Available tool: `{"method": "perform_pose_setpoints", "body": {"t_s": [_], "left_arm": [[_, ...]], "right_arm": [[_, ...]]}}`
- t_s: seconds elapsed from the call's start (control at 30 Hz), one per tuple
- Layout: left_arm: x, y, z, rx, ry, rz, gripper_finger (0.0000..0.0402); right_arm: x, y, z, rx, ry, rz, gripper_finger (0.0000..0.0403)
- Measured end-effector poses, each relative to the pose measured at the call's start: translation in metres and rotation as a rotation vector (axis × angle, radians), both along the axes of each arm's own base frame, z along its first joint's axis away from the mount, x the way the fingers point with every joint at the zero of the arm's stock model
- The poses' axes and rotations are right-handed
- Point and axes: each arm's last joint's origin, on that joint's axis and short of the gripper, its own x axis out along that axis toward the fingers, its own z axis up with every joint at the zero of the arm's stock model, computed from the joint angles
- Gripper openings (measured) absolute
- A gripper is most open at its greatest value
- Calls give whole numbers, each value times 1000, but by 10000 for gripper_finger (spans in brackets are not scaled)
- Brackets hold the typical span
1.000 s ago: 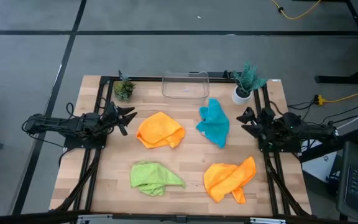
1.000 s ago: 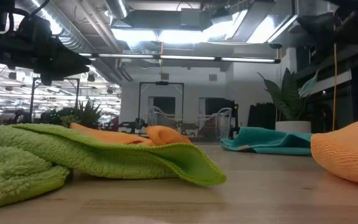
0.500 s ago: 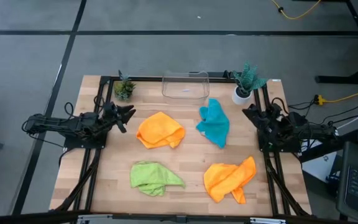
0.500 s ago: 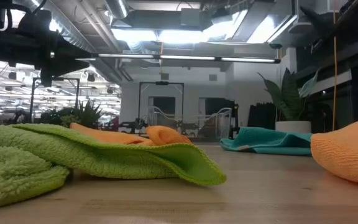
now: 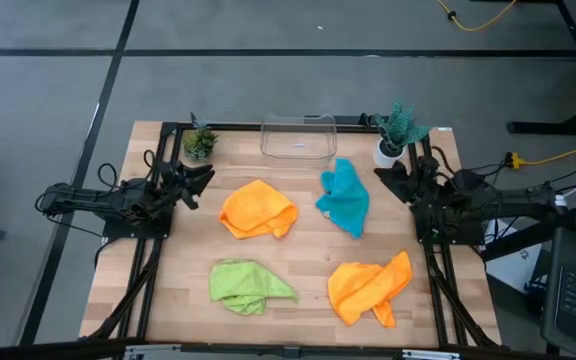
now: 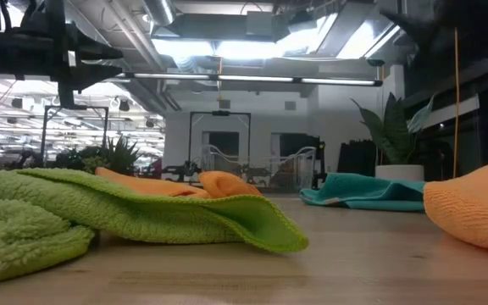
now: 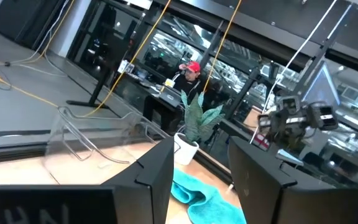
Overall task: Fold microfiber towels
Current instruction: Fold the orange towel
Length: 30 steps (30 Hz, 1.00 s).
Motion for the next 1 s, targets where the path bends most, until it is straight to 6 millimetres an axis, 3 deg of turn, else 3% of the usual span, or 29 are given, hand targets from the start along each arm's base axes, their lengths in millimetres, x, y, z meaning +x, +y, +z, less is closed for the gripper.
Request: {"method": "perform_pose_setpoints", "body": {"t_s": [0.17,0.4,0.6,0.77,0.9,1.0], "left_arm": [[1,-1,0,13,4,-34,145],[0,-1,1,-2,-16,-39,145],[-1,-7,42,-1,-112,-202,145],[14,-14,83,3,94,-294,145],[42,-25,103,20,345,-349,145],[64,-35,106,106,566,-390,145]], "right_arm": [[45,2,34,-171,210,47,236],[115,5,41,-236,548,173,236],[160,10,35,-293,633,351,236],[185,10,25,-323,678,371,236],[196,10,16,-316,709,376,236],[201,10,8,-311,736,382,236]]}}
